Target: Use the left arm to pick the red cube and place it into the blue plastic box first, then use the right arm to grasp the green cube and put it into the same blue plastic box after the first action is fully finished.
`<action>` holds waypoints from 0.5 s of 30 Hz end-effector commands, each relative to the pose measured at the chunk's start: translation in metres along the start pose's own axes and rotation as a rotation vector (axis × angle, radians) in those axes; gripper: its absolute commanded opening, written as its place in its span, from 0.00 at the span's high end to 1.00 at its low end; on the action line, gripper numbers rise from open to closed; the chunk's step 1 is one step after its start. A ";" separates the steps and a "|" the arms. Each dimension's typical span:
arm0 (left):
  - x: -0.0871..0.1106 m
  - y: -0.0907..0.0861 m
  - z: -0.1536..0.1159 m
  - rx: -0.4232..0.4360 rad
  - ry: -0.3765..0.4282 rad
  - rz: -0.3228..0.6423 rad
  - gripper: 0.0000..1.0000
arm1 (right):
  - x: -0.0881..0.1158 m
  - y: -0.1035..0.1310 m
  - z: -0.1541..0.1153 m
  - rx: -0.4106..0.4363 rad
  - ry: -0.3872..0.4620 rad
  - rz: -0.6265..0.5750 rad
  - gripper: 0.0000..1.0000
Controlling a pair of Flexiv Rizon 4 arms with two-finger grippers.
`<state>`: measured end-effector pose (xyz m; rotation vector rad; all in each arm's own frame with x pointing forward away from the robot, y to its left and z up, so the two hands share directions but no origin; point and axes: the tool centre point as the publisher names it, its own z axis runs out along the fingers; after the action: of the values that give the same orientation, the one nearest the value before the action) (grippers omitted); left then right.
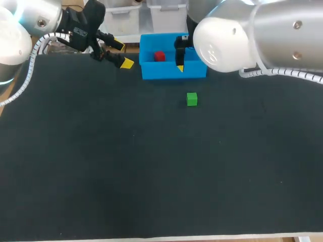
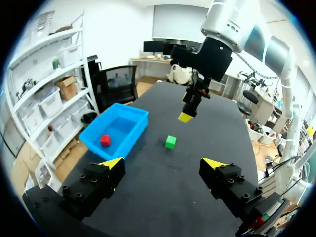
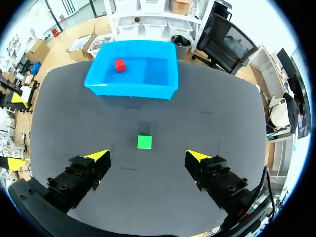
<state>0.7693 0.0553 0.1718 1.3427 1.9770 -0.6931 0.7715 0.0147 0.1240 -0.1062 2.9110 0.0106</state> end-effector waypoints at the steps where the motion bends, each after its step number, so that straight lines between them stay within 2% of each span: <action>1: 0.001 0.000 0.000 0.001 -0.005 0.004 0.00 | -0.005 0.000 0.004 0.013 0.031 0.017 0.00; 15: 0.001 0.000 0.000 0.001 -0.005 0.004 0.00 | -0.003 0.003 0.012 0.030 0.096 0.047 0.00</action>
<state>0.7692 0.0553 0.1718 1.3426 1.9771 -0.6930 0.7709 0.0143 0.1130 -0.0344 2.9950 -0.0216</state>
